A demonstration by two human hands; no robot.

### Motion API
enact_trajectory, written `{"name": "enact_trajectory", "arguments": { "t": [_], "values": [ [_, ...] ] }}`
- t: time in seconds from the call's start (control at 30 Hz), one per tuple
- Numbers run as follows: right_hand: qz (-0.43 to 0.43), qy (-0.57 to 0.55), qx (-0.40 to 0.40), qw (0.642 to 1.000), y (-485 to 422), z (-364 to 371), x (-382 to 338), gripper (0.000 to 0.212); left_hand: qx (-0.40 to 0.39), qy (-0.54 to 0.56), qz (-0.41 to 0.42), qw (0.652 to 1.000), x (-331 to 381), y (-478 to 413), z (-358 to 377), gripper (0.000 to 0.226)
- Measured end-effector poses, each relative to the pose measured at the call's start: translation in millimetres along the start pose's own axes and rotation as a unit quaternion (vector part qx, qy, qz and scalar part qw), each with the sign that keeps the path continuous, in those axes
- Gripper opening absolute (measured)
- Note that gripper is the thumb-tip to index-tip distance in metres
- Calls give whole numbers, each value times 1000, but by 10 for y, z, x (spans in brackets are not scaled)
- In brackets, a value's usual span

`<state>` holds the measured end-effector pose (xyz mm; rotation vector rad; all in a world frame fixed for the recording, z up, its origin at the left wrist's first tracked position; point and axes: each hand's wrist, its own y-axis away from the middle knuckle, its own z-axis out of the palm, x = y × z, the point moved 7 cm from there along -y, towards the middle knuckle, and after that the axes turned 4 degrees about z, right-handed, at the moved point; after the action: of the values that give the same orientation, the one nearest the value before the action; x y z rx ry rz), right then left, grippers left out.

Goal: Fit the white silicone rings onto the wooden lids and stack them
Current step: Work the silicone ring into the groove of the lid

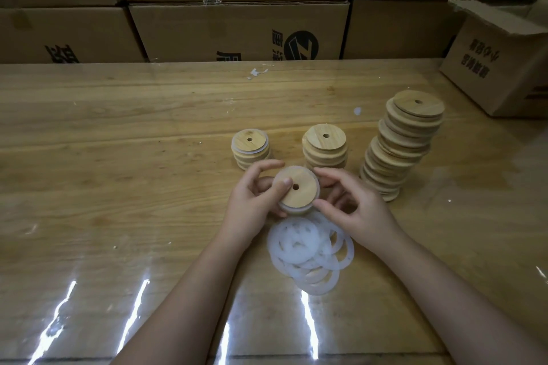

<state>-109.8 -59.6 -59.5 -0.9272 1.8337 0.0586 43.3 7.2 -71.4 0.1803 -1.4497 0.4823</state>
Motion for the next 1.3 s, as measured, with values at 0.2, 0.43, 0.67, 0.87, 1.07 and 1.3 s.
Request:
{"name": "enact_trajectory", "arguments": {
  "t": [0.2,0.43,0.67,0.87,1.07,1.3],
  "values": [
    [-10,-8,-14,1000,5,17,-44,44,-2,-10,-20,1000,-45,-1,-15,13],
    [27,9,-9,1000,-8,7,33,26,26,22,-26,999,-58,-43,-110,15],
    [52,12,-27,998,-14,20,65,12,141,188,-33,971,-52,-122,-504,38],
    [61,11,-31,998,-11,27,93,12,197,210,-12,958,-58,-139,-602,39],
    [68,12,-35,997,-17,36,123,12,233,208,-12,950,-92,-147,-634,46],
    [82,7,-36,996,-10,39,131,12,240,176,-6,955,-118,-154,-625,26]
  ]
}}
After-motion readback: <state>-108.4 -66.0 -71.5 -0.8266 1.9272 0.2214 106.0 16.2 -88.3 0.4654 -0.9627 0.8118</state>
